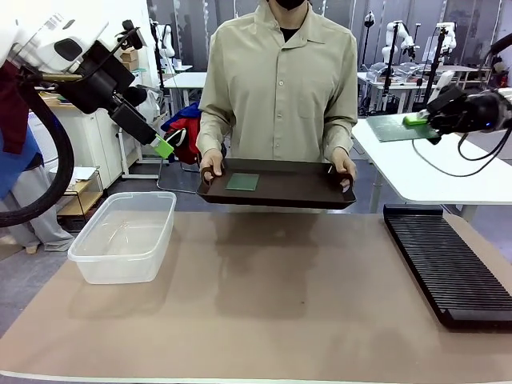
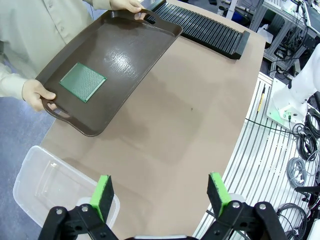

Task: Sort PCBs into racks and boxes based on the side picked up.
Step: If the short side of the Blank PCB is picked up, insert it into the PCB Rack ; if the long side is picked up, place it in the Organizing box.

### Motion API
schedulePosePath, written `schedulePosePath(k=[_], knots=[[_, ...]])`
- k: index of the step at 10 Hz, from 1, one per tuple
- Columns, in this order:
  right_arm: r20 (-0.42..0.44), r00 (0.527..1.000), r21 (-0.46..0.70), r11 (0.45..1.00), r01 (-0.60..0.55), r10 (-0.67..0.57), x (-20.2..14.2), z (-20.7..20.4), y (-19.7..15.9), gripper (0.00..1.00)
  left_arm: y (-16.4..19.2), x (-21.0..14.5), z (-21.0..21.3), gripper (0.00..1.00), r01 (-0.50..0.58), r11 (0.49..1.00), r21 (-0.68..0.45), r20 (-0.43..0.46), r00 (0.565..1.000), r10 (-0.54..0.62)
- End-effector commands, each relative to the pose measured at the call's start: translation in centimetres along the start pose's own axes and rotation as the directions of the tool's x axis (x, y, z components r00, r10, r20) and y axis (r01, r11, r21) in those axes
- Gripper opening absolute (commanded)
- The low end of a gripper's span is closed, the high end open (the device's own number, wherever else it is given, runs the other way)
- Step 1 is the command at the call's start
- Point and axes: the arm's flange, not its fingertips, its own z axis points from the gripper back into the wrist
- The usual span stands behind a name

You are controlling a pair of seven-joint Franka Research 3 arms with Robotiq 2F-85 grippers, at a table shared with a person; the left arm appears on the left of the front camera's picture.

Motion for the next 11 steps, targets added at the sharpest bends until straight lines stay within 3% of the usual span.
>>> schedulePosePath(k=[1,2,4,6,7,8,11], knots=[[-0.006,0.962,-0.027,0.962,-0.272,0.272,-1.0,2.0,0.8,0.02,-0.1,-0.1,-0.1,1.0,0.006,1.0,0.007,0.003,1.0,-0.006],[-0.003,0.906,-0.045,0.905,-0.424,0.424,-1.0,2.8,1.2,0.02,-0.1,-0.1,-0.1,1.0,0.006,1.0,0.007,0.003,1.0,-0.006],[-0.05,0.834,-0.14,0.823,-0.551,0.55,-1.2,4.9,2.0,0.02,-0.1,-0.1,-0.1,1.0,0.006,1.0,0.007,0.003,1.0,-0.006],[-0.035,0.823,-0.25,0.793,-0.556,0.566,-1.4,7.2,1.9,0.02,-0.1,-0.1,-0.1,1.0,0.006,1.0,0.007,0.003,1.0,-0.006],[0.027,0.851,-0.232,0.832,-0.504,0.524,-1.4,8.1,1.6,0.02,-0.1,-0.1,-0.1,1.0,0.006,1.0,0.007,0.003,1.0,-0.006],[-0.031,0.82,-0.181,0.804,-0.566,0.571,-1.2,6.6,2.4,0.02,-0.1,-0.1,-0.1,1.0,0.006,1.0,0.007,0.003,1.0,-0.006],[-0.031,0.82,-0.181,0.804,-0.566,0.571,-1.2,6.6,2.4,0.02,-0.1,-0.1,-0.1,1.0,0.006,1.0,0.007,0.003,1.0,-0.006]])
